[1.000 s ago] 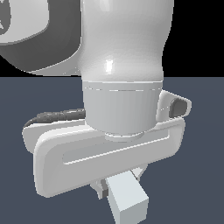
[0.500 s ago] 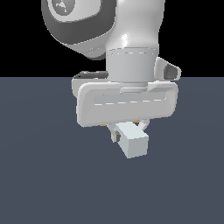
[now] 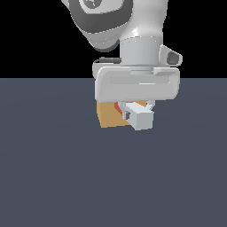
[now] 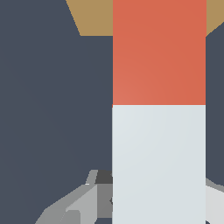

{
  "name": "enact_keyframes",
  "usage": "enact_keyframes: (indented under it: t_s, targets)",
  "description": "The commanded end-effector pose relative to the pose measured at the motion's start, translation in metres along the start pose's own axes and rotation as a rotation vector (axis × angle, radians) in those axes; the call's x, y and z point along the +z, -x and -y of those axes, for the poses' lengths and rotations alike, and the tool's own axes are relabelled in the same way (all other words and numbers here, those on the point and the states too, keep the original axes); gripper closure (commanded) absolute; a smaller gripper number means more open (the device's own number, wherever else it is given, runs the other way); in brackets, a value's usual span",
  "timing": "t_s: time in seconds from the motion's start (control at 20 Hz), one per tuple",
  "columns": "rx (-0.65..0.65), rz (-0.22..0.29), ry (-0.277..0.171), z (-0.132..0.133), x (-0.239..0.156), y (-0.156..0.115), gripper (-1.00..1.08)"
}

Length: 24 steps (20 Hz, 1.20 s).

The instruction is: Insert the peg into the horizontal hole in a box.

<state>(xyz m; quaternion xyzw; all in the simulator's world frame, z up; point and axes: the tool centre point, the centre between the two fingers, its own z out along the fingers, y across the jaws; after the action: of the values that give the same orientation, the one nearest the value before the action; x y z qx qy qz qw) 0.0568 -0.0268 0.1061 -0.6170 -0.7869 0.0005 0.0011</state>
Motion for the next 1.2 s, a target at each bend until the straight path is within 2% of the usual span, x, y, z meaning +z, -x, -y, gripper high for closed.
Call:
enact_keyframes:
  t_s: [0.0, 0.85, 1.15]
  targets:
    - [0.01, 0.001, 0.002, -0.006, -0.005, -0.005, 1.08]
    - [0.014, 0.0, 0.001, -0.01, -0.007, -0.008, 1.08]
    - [0.013, 0.0, 0.002, -0.009, -0.007, -0.03, 1.08]
